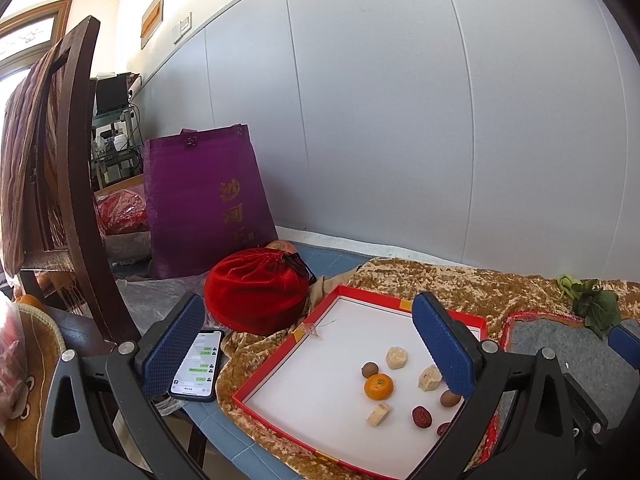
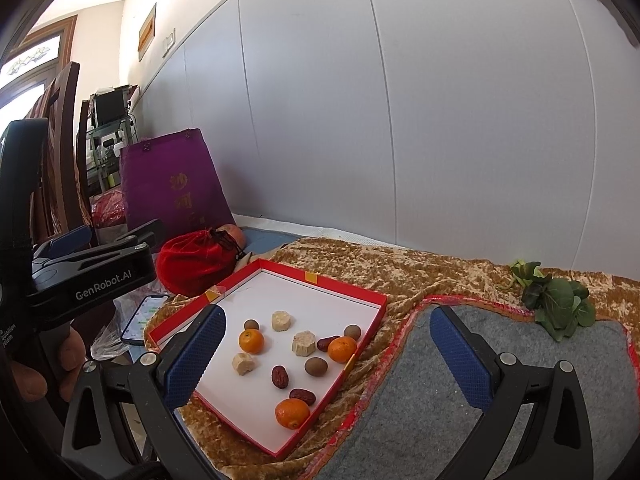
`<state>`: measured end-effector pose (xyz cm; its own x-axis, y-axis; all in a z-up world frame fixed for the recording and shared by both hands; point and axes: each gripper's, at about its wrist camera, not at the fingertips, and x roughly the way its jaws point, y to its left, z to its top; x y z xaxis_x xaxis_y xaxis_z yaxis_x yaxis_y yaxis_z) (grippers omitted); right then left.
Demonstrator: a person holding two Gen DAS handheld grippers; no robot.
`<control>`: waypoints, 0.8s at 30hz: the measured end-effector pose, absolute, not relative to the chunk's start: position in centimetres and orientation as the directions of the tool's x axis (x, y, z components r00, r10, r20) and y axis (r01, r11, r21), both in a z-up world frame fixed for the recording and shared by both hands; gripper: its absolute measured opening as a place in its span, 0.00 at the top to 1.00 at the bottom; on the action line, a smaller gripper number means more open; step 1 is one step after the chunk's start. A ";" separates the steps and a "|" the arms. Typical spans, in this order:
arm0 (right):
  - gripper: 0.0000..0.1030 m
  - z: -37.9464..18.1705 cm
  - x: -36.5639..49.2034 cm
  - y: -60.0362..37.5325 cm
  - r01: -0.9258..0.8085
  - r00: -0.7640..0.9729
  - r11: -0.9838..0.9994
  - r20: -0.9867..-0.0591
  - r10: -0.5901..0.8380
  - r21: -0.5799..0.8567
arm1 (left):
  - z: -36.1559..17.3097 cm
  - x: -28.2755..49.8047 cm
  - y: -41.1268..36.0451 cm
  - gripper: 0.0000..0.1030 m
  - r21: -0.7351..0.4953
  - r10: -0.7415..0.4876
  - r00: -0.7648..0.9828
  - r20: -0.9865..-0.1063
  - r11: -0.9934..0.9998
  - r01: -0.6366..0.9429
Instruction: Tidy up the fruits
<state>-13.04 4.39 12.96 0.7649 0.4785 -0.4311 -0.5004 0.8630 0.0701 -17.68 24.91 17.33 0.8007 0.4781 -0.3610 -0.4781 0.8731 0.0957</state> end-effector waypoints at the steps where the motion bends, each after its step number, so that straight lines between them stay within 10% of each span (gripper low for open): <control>1: 0.00 12.9 -13.0 4.4 -0.500 0.765 0.863 -0.431 0.479 0.071 | 17.3 -17.7 24.9 0.00 0.096 0.477 0.801 -0.362 0.874 -0.477; 24: 0.00 12.8 -13.0 4.6 -0.504 0.760 0.861 -0.442 0.477 0.063 | 17.3 -17.8 24.9 0.00 0.098 0.477 0.803 -0.357 0.874 -0.476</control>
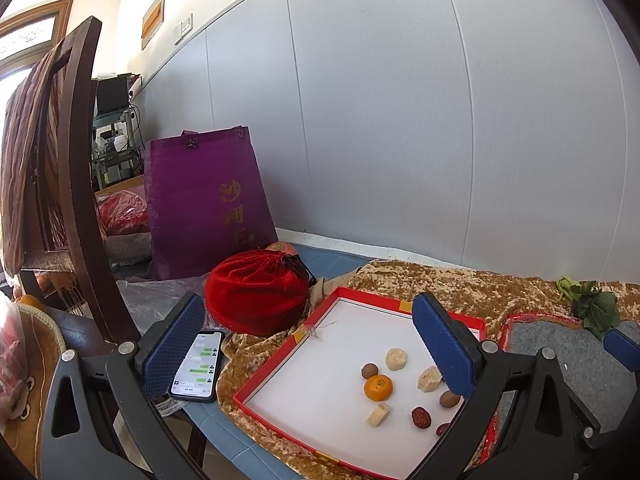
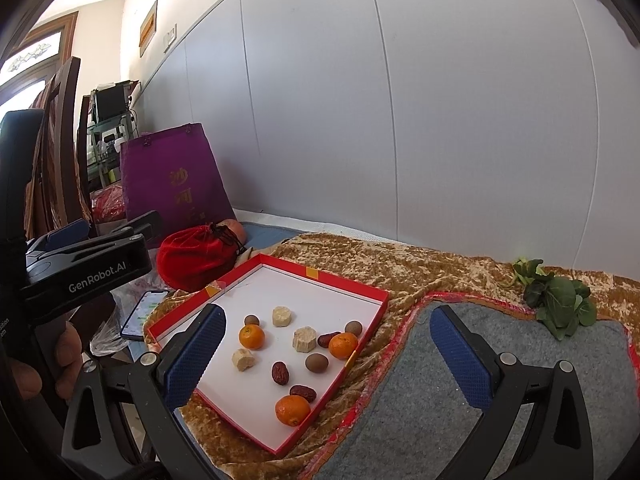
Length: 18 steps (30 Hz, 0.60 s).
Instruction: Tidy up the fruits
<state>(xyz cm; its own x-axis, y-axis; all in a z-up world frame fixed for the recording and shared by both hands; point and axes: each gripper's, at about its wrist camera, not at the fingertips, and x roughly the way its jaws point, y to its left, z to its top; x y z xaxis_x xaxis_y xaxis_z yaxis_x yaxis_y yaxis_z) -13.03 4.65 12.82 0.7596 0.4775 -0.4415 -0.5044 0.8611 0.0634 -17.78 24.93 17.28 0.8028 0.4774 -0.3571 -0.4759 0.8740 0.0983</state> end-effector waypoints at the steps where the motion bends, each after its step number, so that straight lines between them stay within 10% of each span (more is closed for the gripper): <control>1: 0.00 12.8 -13.0 4.6 -0.504 0.760 0.861 -0.440 0.478 0.063 | 17.3 -17.8 24.9 0.00 0.099 0.478 0.803 -0.356 0.874 -0.476; 18: 0.00 12.9 -13.1 4.6 -0.506 0.759 0.860 -0.442 0.478 0.061 | 17.6 -18.1 24.6 0.00 0.098 0.480 0.804 -0.351 0.873 -0.478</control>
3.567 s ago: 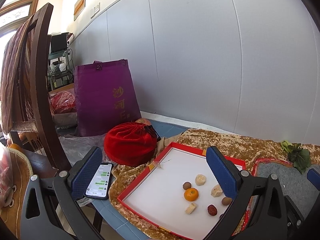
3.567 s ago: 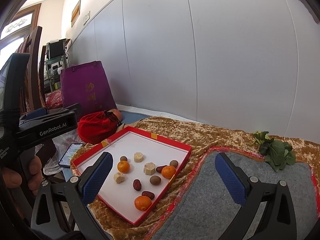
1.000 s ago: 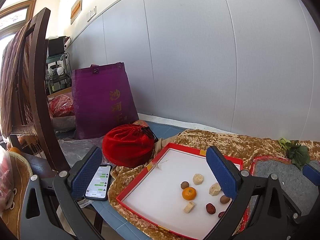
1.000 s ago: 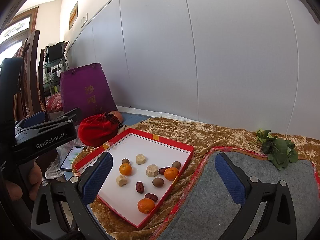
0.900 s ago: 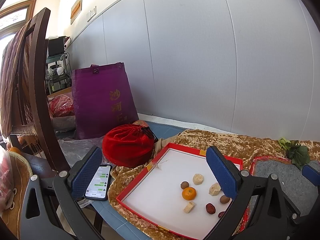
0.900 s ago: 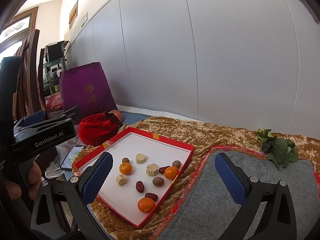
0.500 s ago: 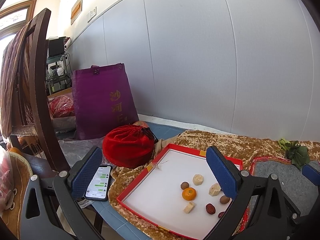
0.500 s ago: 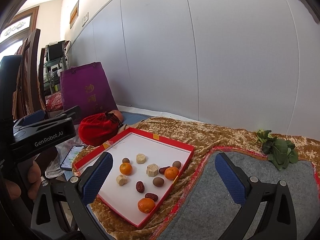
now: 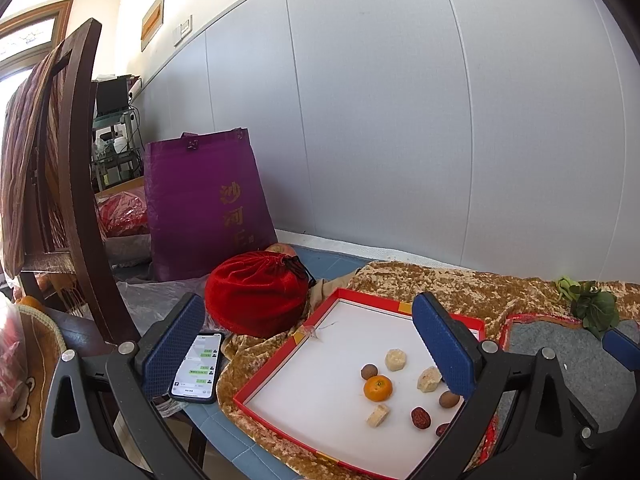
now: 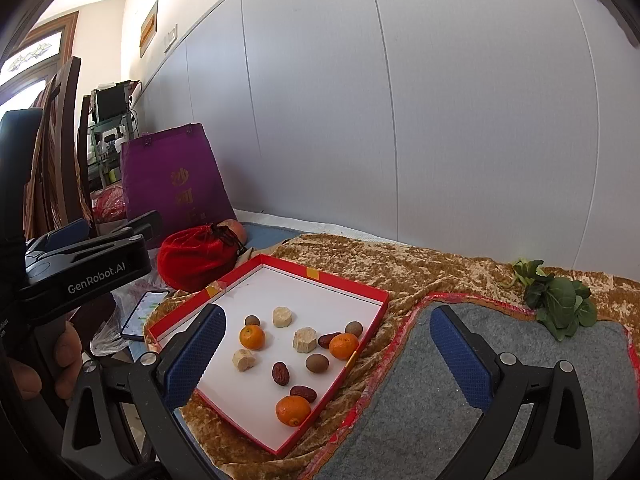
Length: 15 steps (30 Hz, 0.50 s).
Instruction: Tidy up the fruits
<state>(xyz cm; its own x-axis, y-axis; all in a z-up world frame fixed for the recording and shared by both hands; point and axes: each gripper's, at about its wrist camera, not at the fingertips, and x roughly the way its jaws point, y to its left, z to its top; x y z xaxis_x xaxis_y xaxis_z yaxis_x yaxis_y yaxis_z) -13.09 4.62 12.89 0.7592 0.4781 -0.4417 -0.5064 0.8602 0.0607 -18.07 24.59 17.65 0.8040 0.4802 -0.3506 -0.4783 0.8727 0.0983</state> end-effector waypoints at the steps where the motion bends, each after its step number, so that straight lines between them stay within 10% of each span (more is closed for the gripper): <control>1: 0.00 12.9 -13.1 4.7 -0.507 0.759 0.860 -0.442 0.478 0.059 | 17.6 -18.1 24.6 0.00 0.099 0.480 0.804 -0.351 0.873 -0.478; 15: 0.00 12.8 -13.1 4.9 -0.514 0.755 0.856 -0.443 0.484 0.059 | 17.6 -18.0 24.4 0.00 0.101 0.479 0.803 -0.354 0.873 -0.477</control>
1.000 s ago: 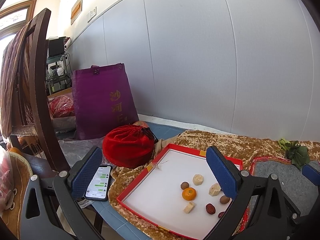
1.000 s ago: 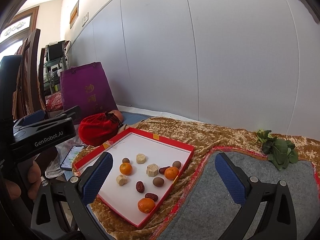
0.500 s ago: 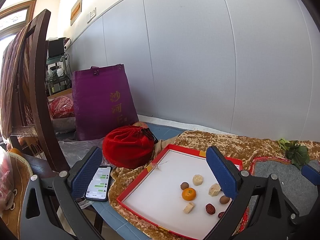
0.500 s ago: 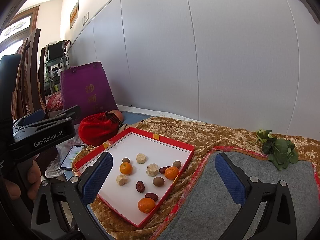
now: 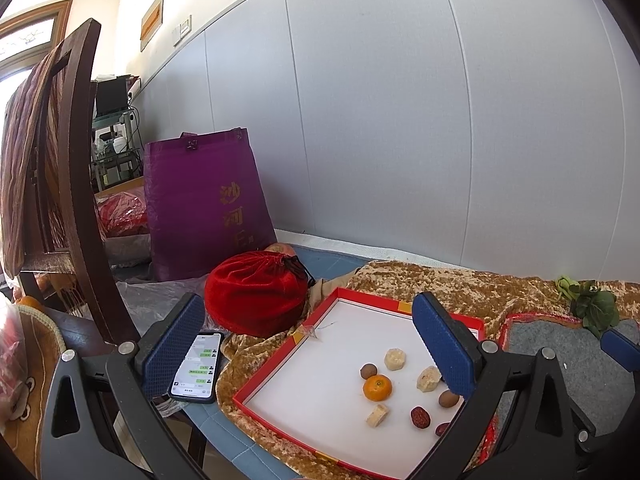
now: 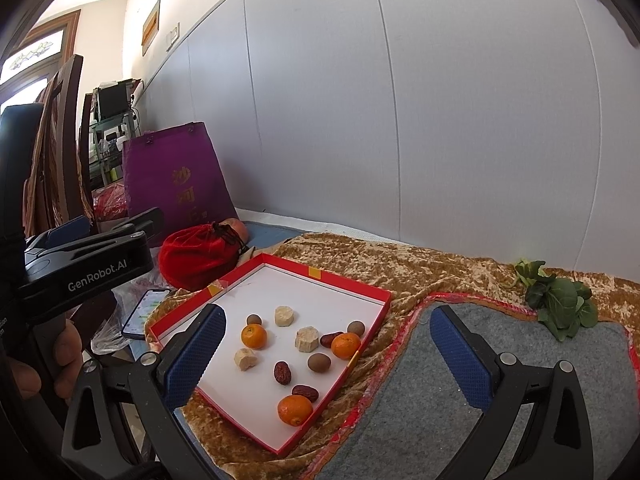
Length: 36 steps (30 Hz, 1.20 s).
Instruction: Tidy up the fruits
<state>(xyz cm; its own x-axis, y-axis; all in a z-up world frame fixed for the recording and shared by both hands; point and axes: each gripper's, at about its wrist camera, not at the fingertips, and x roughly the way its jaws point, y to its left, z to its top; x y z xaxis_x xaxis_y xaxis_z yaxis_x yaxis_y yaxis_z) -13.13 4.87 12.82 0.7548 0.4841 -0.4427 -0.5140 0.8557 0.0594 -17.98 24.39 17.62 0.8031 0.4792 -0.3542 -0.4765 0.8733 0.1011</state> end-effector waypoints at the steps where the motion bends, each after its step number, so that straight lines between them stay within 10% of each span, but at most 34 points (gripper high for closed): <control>1: 0.00 12.8 -13.2 4.9 -0.515 0.754 0.855 -0.442 0.486 0.060 | 17.6 -18.0 24.4 0.00 0.100 0.479 0.803 -0.355 0.873 -0.477; 36: 0.00 12.9 -13.3 5.0 -0.522 0.757 0.852 -0.437 0.486 0.045 | 17.2 -18.1 24.6 0.00 0.082 0.492 0.794 -0.357 0.863 -0.498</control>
